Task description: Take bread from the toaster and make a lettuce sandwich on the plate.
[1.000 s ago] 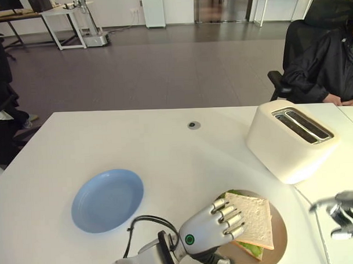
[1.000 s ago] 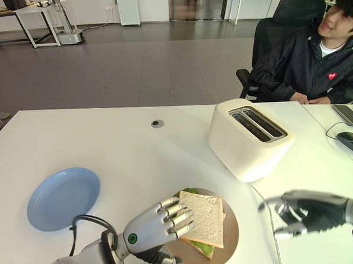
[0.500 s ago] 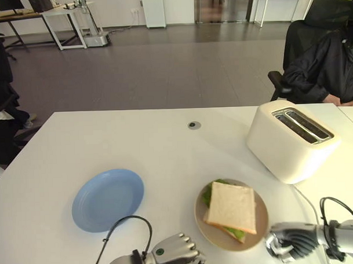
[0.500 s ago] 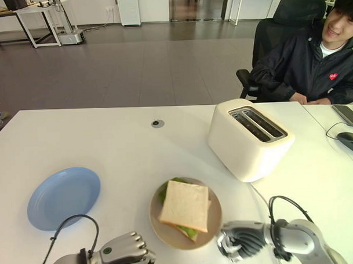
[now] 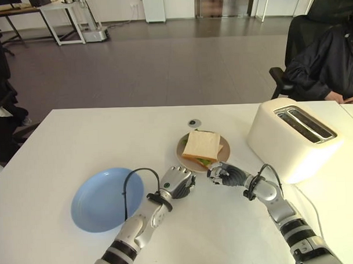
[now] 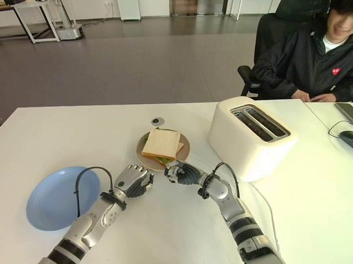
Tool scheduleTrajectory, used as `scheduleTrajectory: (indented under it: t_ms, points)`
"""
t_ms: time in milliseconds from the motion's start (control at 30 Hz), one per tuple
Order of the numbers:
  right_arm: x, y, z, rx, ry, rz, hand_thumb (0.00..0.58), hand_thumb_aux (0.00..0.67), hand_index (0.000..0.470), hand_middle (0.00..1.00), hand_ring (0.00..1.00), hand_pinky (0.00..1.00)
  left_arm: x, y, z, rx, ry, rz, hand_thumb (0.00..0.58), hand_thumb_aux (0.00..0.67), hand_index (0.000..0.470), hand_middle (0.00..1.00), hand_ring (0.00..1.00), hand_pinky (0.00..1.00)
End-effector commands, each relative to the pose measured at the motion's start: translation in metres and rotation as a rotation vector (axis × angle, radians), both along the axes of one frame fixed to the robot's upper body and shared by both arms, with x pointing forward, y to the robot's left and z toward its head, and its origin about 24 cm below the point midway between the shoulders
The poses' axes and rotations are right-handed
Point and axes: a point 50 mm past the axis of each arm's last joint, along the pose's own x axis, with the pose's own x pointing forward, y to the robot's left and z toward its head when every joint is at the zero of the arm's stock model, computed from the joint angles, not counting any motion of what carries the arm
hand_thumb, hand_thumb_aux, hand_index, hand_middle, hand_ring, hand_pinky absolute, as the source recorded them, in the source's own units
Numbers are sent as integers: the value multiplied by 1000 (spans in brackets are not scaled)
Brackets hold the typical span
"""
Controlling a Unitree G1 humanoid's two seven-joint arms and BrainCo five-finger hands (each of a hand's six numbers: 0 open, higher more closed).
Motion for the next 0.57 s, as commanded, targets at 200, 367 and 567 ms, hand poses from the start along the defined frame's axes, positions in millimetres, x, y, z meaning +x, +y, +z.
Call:
scheduleTrajectory:
  t_ms: [200, 367, 567]
  points:
    - [-24, -40, 64, 428, -216, -128, 0, 0, 0, 0, 0, 0, -43, 13, 61, -769, 101, -83, 325, 226, 159, 0, 0, 0]
    - [-28, -30, 37, 481, -132, -115, 0, 0, 0, 0, 0, 0, -30, 28, 63, -900, 126, -82, 0, 0, 0, 0, 0, 0]
    - [-34, -30, 32, 557, -100, -84, 0, 0, 0, 0, 0, 0, -31, 38, 57, -894, 119, -62, 0, 0, 0, 0, 0, 0]
